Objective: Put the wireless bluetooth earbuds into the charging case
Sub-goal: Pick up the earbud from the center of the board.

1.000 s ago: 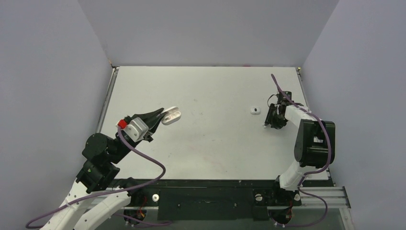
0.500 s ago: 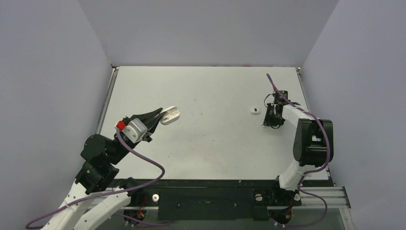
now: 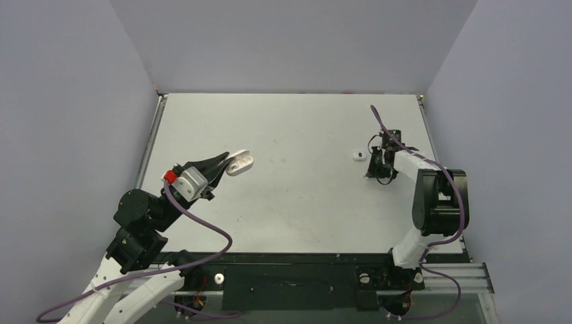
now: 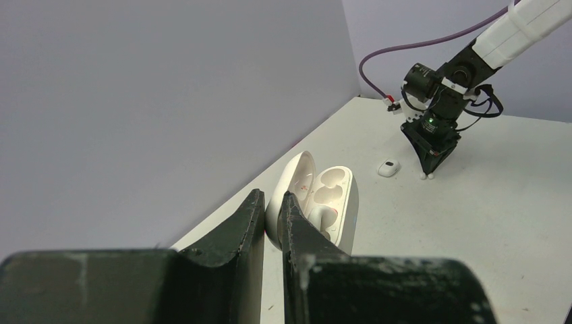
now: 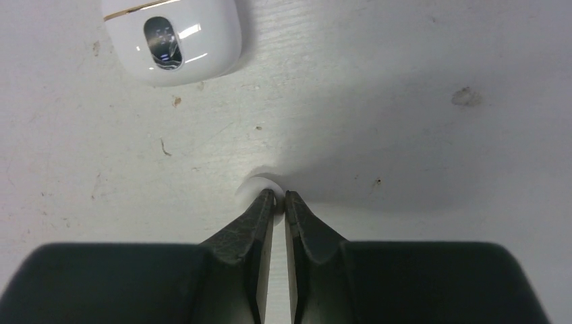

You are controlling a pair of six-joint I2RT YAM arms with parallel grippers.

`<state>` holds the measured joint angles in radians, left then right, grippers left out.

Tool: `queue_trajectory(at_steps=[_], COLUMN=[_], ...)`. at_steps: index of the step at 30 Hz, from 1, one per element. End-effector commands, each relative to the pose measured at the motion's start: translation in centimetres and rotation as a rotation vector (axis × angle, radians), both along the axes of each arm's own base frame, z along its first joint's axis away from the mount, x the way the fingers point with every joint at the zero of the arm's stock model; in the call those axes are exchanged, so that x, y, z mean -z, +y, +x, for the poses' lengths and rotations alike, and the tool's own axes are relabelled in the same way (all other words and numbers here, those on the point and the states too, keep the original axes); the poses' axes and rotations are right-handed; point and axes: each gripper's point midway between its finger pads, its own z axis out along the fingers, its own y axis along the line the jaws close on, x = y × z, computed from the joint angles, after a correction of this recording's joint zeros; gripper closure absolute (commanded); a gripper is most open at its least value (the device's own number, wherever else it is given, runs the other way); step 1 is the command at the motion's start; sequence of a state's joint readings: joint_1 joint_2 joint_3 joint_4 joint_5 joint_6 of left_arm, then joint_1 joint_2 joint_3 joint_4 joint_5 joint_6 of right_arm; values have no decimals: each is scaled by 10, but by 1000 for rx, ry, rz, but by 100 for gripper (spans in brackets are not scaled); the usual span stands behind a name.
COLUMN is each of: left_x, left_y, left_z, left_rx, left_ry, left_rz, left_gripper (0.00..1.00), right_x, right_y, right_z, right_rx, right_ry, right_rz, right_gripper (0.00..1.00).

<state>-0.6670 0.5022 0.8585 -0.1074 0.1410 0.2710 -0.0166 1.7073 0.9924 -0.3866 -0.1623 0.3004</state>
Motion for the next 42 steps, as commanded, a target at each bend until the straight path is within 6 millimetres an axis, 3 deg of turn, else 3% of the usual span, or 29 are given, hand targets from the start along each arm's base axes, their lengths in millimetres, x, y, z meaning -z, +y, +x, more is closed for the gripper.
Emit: queue_trajectory(at_steps=[1, 11, 16, 27, 31, 37, 42], left_x=[-22, -23, -23, -24, -24, -25, -25], left_y=[4, 5, 6, 6, 7, 7, 7], left_z=[-3, -4, -5, -7, -7, -9, -9], left_rx=[-10, -7, -9, -3, -6, -3, 1], left_ry=[-64, -65, -67, -73, -73, -76, -75], left_rz=[-48, -51, -53, -59, -58, -59, -60], left_gripper=[100, 100, 100, 100, 100, 100, 100], right_x=[-4, 10, 11, 12, 15, 5, -15], right_y=[36, 42, 57, 79, 79, 76, 77], right_z=[-13, -21, -29, -40, -41, -31, -26], right_rx=[-69, -74, -102, -123, -115, -116, -161], right_ry=[-4, 32, 25, 31, 23, -2, -23], right_rz=[74, 33, 36, 67, 54, 27, 3], right_gripper=[89, 87, 84, 85, 90, 100, 100])
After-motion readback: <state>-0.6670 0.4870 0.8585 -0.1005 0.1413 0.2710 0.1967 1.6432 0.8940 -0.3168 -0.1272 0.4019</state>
